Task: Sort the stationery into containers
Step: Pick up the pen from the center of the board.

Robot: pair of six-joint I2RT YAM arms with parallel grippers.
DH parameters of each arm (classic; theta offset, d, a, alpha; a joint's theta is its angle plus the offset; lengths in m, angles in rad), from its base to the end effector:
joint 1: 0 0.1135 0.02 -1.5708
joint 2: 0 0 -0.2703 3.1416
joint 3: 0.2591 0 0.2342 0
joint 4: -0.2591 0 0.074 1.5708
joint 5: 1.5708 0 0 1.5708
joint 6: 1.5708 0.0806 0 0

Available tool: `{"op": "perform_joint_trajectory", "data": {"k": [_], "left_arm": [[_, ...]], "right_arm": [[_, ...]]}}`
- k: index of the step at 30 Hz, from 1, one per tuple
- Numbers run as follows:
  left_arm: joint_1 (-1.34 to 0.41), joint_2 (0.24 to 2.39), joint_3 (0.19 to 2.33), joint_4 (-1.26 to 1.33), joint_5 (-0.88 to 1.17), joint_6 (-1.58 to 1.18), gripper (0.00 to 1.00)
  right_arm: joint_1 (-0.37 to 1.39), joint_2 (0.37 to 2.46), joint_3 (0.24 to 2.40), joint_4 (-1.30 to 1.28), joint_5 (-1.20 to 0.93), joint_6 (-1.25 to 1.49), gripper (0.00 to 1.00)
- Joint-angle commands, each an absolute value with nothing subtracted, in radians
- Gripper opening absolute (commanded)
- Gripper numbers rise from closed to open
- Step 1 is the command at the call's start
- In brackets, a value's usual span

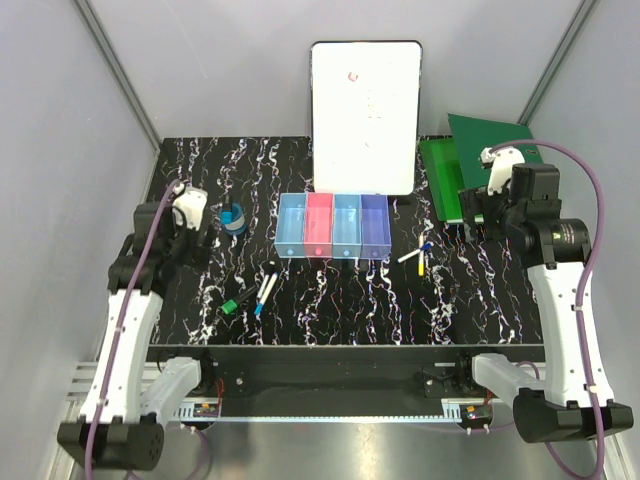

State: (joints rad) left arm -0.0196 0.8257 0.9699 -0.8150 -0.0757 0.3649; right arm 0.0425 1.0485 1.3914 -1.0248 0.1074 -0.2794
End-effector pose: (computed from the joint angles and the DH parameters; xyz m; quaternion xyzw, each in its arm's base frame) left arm 0.1731 0.0027 0.3081 0.1558 0.8864 0.1082 0.4223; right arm 0.1980 -0.0002 0.3832 -0.1217 0.8936 -0.0989 0.4206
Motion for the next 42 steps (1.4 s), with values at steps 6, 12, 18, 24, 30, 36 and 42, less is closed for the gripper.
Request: {"op": "perform_joint_trajectory", "data": {"k": [6,12,18,24,30,36,42], "left_arm": [[-0.015,1.193,1.149,-0.793,-0.104,0.089,0.98],[-0.015,1.477,1.275,-0.767,-0.075,0.005,0.95],[-0.015,1.678,1.431,-0.765,-0.042,-0.078,0.92],[-0.018,1.755,1.54,-0.772,0.034,-0.109,0.91],[-0.029,1.77,1.557,-0.773,0.066,-0.112,0.91],[-0.06,1.79,1.551,-0.772,0.069,-0.123,0.88],[-0.09,1.821,1.577,-0.772,0.035,-0.127,0.85]], "right_arm": [[0.041,1.084,1.488,-1.003,-0.127,-0.276,1.0],[0.043,1.091,1.48,-0.976,-0.126,-0.308,1.0],[0.041,1.088,1.44,-0.962,-0.129,-0.316,1.0],[0.041,1.088,1.416,-0.95,-0.11,-0.324,1.0],[0.041,1.091,1.424,-0.94,-0.109,-0.324,1.0],[0.041,1.097,1.442,-0.937,-0.106,-0.328,1.0],[0.041,1.089,1.44,-0.939,-0.107,-0.325,1.0]]}}
